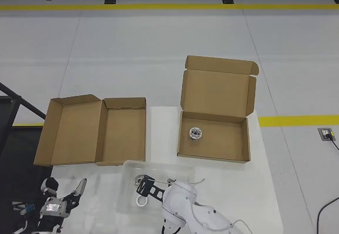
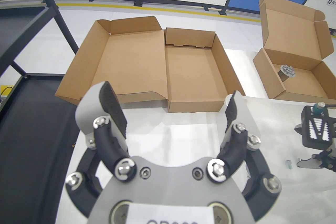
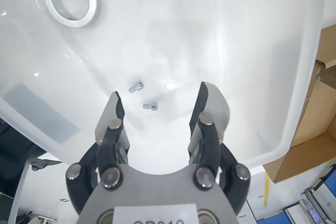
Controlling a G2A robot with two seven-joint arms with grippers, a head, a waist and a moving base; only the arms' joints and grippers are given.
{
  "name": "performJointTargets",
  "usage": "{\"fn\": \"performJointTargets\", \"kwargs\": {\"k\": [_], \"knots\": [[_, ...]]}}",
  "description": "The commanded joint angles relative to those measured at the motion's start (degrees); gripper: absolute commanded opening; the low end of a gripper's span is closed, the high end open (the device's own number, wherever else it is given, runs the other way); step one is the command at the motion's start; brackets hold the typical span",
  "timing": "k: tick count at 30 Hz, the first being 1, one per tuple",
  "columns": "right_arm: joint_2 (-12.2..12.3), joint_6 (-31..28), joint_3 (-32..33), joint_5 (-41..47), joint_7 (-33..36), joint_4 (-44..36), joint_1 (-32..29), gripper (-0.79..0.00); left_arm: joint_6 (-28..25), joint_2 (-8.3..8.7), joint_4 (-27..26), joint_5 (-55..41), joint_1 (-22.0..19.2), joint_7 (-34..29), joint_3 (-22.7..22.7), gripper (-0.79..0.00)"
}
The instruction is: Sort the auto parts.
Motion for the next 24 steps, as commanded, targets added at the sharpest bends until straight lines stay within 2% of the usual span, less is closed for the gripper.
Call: {"fn": "performJointTargets", "kwargs": {"k": [1,3,7,11,15,16,20,23,24], "knots": [[0.0,0.2,0.1,0.0,-0.4,0.1,-0.1,0.000,0.0,0.00,0.0,0.0,0.0,0.0,0.0,0.000],[-0.1,1.2,0.0,-0.6,-1.1,0.6,-0.5,0.000,0.0,0.00,0.0,0.0,0.0,0.0,0.0,0.000],[-1.1,8.3,-0.8,-3.0,-0.2,1.3,-1.2,0.000,0.0,0.00,0.0,0.0,0.0,0.0,0.0,0.000],[-1.9,12.9,-0.7,-3.5,0.3,1.5,-1.8,0.000,0.0,0.00,0.0,0.0,0.0,0.0,0.0,0.000],[-2.5,15.4,0.2,-3.0,1.0,2.5,-2.2,-0.197,0.0,0.00,0.0,0.0,0.0,0.0,0.0,0.000],[-2.7,16.2,0.3,-3.2,1.5,3.0,-2.2,-0.219,0.0,0.00,0.0,0.0,0.0,0.0,0.0,0.000],[-3.5,17.3,0.2,-2.6,1.5,5.3,-2.0,-0.212,0.0,0.00,0.0,0.0,0.0,0.0,0.0,0.000],[-4.0,17.2,0.8,-1.2,0.4,7.4,-1.6,-0.329,0.0,0.00,0.0,0.0,0.0,0.0,0.0,0.000],[-4.2,17.0,1.0,-0.6,-0.1,8.0,-1.5,-0.345,0.0,0.00,0.0,0.0,0.0,0.0,0.0,0.000]]}}
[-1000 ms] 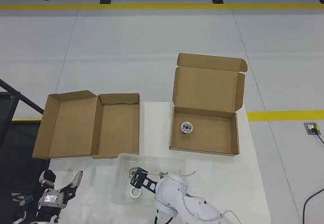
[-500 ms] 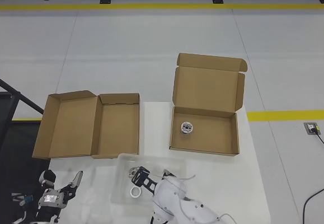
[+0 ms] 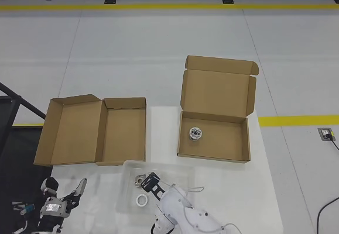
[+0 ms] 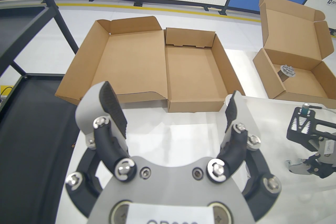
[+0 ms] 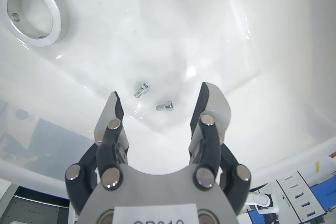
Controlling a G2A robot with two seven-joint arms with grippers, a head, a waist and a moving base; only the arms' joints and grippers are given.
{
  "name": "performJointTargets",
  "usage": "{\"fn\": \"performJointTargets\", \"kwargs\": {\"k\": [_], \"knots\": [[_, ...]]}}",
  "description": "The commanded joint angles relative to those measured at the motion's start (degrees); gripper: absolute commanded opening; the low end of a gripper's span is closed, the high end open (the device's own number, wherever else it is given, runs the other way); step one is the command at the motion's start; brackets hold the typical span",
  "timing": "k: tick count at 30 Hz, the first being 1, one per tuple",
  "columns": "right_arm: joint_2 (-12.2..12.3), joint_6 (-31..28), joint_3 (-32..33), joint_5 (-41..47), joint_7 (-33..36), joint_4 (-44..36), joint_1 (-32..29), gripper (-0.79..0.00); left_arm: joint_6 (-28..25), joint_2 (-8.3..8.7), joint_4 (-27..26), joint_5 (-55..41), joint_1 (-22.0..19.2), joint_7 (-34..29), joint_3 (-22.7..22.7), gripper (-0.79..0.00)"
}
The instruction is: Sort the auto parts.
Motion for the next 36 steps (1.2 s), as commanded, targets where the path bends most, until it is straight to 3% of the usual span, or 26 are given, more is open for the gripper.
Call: {"fn": "performJointTargets", "kwargs": {"k": [1,5,28,32,36], "knots": [[-0.3,-0.3,0.4,1.0,-0.9,1.3,0.2,-0.348,0.0,0.00,0.0,0.0,0.0,0.0,0.0,0.000],[-0.8,-0.5,1.0,2.1,-1.8,3.0,0.4,-0.406,0.0,0.00,0.0,0.0,0.0,0.0,0.0,0.000],[-2.8,-2.4,3.6,5.2,-0.7,8.0,1.4,-0.468,0.0,0.00,0.0,0.0,0.0,0.0,0.0,0.000],[-3.2,-2.5,3.7,5.6,-1.0,9.0,1.7,-0.686,0.0,0.00,0.0,0.0,0.0,0.0,0.0,0.000],[-3.4,-1.6,3.9,4.9,-1.3,8.5,1.4,-0.733,0.0,0.00,0.0,0.0,0.0,0.0,0.0,0.000]]}}
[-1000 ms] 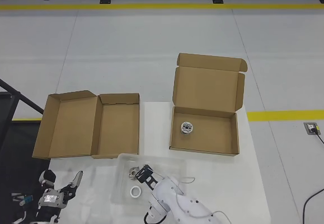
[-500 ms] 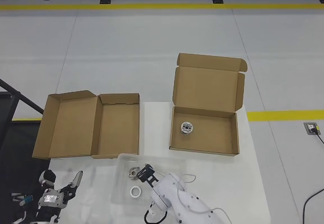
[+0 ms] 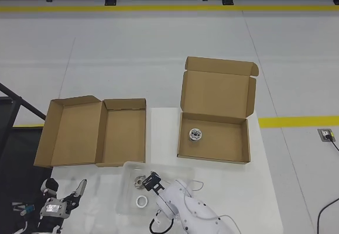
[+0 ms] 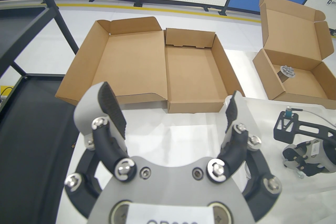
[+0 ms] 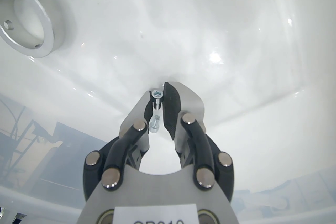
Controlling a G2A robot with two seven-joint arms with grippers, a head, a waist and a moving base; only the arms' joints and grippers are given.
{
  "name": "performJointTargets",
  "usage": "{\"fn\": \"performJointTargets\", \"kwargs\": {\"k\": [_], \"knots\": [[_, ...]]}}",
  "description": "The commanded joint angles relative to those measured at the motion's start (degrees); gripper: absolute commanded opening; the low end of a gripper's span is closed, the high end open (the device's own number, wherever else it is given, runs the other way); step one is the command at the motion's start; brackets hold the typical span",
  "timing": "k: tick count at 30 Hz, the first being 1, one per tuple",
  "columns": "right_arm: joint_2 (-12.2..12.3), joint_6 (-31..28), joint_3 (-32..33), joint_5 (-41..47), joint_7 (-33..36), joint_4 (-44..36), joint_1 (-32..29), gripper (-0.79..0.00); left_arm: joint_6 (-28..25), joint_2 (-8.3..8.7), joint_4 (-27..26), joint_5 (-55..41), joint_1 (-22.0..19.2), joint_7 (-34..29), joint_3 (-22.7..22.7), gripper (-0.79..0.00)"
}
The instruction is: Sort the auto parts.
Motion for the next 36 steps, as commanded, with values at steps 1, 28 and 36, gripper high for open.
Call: {"fn": "performJointTargets", "kwargs": {"k": [1,28,36], "knots": [[0.0,0.5,0.2,-0.6,0.0,-0.6,-0.3,-0.727,0.0,0.00,0.0,0.0,0.0,0.0,0.0,0.000],[4.3,-6.7,17.1,-11.7,-5.3,-31.3,-8.4,-0.785,0.0,0.00,0.0,0.0,0.0,0.0,0.0,0.000],[4.1,-8.3,19.6,-9.2,-8.8,-24.3,-3.0,-0.785,0.0,0.00,0.0,0.0,0.0,0.0,0.0,0.000]]}}
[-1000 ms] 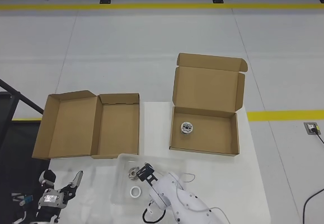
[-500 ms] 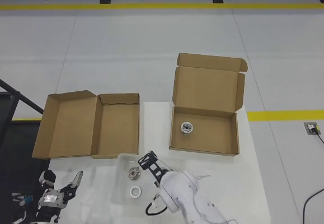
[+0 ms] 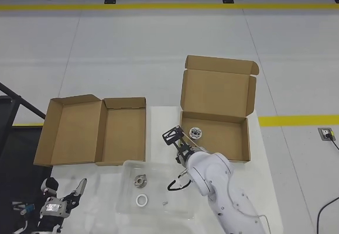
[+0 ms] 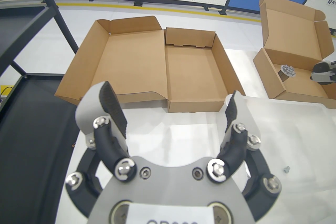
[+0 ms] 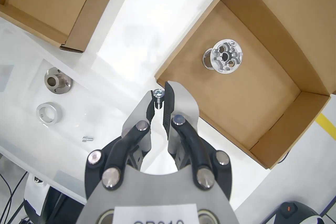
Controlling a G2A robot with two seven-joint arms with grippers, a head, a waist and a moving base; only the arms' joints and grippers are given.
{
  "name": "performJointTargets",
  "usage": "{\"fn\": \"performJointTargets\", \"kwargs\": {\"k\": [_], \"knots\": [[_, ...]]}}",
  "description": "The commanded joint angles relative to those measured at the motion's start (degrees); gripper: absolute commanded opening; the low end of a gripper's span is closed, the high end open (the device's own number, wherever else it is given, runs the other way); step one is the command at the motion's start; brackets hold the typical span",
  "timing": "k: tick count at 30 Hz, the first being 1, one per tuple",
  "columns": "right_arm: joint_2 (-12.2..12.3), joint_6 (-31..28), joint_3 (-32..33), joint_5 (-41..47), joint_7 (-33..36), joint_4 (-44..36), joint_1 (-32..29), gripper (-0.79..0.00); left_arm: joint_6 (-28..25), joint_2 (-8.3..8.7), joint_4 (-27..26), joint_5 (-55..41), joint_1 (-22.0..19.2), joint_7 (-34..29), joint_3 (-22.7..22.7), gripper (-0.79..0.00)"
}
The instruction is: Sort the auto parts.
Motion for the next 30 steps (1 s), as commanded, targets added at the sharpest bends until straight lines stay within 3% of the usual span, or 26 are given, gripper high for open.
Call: {"fn": "performJointTargets", "kwargs": {"k": [1,8,14,24,30], "knots": [[0.0,0.0,0.0,0.0,0.1,-0.2,-0.1,-0.785,0.0,0.00,0.0,0.0,0.0,0.0,0.0,0.000],[0.0,-1.0,-0.5,0.4,-0.8,0.3,-0.8,-0.785,0.0,0.00,0.0,0.0,0.0,0.0,0.0,0.000],[-0.3,8.2,3.6,1.3,-4.4,6.2,1.4,-0.785,0.0,0.00,0.0,0.0,0.0,0.0,0.0,0.000],[0.1,12.9,10.7,2.8,-6.9,22.0,8.7,-0.785,0.0,0.00,0.0,0.0,0.0,0.0,0.0,0.000],[0.7,9.1,14.8,6.3,-11.1,35.5,14.6,-0.785,0.0,0.00,0.0,0.0,0.0,0.0,0.0,0.000]]}}
